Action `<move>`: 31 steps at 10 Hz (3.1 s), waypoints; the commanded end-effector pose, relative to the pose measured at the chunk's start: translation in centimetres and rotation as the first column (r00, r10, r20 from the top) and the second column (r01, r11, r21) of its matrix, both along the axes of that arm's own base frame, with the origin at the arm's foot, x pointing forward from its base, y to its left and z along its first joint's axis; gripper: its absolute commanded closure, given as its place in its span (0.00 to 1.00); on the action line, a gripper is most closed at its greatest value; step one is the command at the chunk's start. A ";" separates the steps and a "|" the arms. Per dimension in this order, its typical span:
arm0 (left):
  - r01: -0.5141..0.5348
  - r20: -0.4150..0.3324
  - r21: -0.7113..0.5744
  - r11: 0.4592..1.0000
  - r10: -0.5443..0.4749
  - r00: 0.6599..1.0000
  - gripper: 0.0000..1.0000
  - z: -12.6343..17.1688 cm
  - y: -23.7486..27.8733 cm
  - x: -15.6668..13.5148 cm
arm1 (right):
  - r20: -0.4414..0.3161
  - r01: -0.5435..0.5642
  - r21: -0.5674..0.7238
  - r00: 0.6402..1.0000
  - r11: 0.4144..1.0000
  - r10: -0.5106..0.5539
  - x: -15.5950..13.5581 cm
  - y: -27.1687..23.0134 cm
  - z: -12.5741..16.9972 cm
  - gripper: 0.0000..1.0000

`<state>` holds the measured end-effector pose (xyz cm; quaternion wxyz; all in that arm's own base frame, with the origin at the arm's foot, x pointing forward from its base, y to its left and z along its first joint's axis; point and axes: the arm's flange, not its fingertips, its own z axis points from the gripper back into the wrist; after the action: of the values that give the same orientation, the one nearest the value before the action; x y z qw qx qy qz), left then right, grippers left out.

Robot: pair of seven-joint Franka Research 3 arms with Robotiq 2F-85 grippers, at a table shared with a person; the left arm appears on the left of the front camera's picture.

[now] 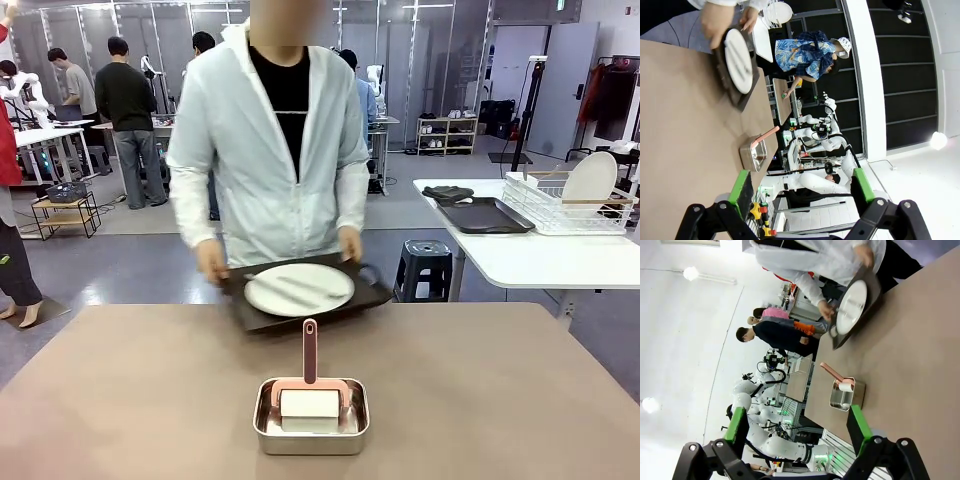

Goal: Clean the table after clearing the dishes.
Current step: When the right (or left) Handle tray is removed, use the right hand (or left hand) to clean the right (or left) side of the table with the Lint Roller.

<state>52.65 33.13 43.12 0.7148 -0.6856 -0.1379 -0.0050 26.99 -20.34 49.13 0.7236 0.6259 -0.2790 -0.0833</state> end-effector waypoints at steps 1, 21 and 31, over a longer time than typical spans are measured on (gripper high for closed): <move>0.000 0.000 0.002 1.000 0.000 1.000 0.00 0.1 0.2 -0.3 | 0.010 -0.006 0.001 1.000 1.000 0.006 0.2 0.1 0.4 0.00; 0.309 0.060 0.757 0.576 -0.532 0.844 0.00 6.6 -37.6 8.7 | 0.010 -0.006 0.001 1.000 1.000 0.006 0.2 0.1 0.4 0.00; 0.337 0.055 0.839 0.427 -0.683 0.728 0.00 8.0 -43.8 10.5 | 0.010 -0.006 0.001 1.000 1.000 0.006 0.2 0.1 0.4 0.00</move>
<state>63.28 -8.57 50.59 0.8608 -0.3369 -0.0369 -0.3796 27.13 -20.31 49.08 0.7239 0.6262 -0.2773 -0.0830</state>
